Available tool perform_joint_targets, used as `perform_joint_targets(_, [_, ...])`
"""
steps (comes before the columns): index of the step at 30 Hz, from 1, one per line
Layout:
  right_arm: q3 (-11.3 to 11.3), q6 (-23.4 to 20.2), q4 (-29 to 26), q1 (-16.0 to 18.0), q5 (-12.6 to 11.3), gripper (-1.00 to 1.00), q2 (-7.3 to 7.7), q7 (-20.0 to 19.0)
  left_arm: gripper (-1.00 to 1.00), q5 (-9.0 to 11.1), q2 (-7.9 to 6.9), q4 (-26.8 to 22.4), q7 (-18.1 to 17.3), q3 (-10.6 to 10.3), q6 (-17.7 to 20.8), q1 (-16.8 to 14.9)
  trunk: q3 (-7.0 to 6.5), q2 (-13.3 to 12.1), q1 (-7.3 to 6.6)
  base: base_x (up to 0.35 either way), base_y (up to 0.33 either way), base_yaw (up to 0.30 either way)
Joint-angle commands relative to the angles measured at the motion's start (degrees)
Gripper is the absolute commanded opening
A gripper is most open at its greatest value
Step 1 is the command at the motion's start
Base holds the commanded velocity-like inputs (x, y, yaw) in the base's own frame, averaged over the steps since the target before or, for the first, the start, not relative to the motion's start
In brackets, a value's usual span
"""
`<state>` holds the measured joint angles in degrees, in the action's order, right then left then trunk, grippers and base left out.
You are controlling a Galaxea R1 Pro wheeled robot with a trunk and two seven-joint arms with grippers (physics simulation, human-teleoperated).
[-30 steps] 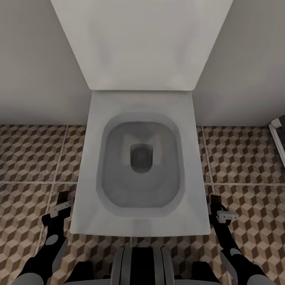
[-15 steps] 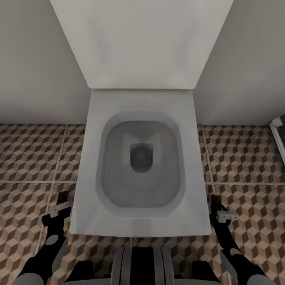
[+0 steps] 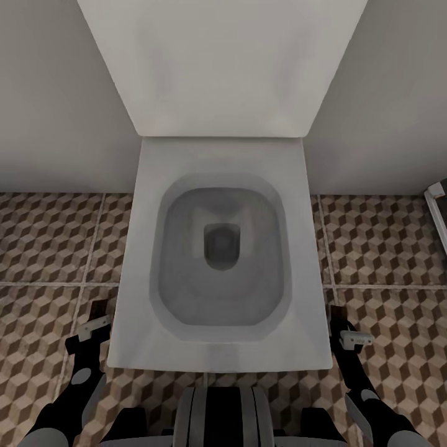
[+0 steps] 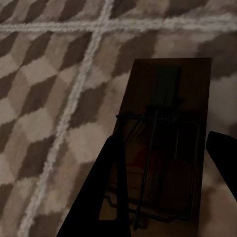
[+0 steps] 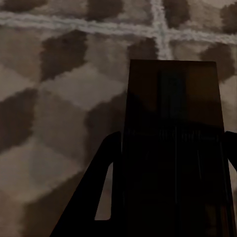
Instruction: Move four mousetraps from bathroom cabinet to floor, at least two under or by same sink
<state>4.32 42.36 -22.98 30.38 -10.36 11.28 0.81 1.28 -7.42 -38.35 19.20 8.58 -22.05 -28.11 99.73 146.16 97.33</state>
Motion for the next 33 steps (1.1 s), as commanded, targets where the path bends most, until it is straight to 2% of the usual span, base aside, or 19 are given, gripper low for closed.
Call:
perform_joint_targets(1, [0.4,0.2,0.0,0.0,-0.7,-1.00,0.06,-0.1,-1.00,0.1,-0.02,0.0,0.1,-0.1,-0.2,0.0,0.02,0.0,-0.01,0.000,0.000,0.000])
perform_joint_targets(11, [0.4,0.4,0.0,0.0,-0.6,-1.00,0.64,-0.1,-1.00,0.1,-0.13,0.0,0.2,-0.1,-0.2,0.0,0.02,0.0,-0.01,0.000,0.000,0.000])
perform_joint_targets(33, [0.4,0.4,0.0,0.0,-0.7,-1.00,0.68,-0.1,-1.00,0.1,-0.13,0.0,0.2,-0.1,-0.2,0.0,0.02,0.0,-0.01,0.000,0.000,0.000])
